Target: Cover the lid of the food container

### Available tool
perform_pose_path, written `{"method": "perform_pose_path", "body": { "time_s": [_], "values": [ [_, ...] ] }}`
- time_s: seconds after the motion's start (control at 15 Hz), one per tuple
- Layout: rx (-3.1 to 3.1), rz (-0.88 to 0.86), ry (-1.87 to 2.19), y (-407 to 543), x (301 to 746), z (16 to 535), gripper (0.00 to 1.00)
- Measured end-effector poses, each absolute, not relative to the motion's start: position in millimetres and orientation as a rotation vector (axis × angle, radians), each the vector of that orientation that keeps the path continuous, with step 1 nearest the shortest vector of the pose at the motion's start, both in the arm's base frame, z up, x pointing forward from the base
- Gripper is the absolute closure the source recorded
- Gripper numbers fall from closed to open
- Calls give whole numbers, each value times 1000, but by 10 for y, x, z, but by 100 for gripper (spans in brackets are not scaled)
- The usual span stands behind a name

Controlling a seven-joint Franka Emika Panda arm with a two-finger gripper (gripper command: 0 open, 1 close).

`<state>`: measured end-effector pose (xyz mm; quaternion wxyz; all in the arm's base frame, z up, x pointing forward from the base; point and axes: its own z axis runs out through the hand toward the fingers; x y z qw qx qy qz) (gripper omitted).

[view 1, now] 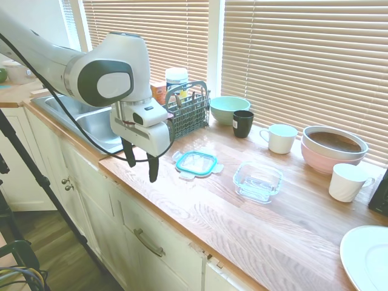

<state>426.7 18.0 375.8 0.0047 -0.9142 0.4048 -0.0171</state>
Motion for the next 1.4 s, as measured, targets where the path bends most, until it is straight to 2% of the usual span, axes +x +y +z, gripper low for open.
{"method": "perform_pose_path", "body": {
  "time_s": [0.27,0.6,1.07,1.4],
  "values": [
    [-2868,-42,1261,157,4278,3731,0],
    [-2927,-116,1206,391,4377,3842,0],
    [-3030,-259,1160,1073,4691,3948,0],
    [-3116,-346,1130,1405,5014,3806,0]
  ]
}}
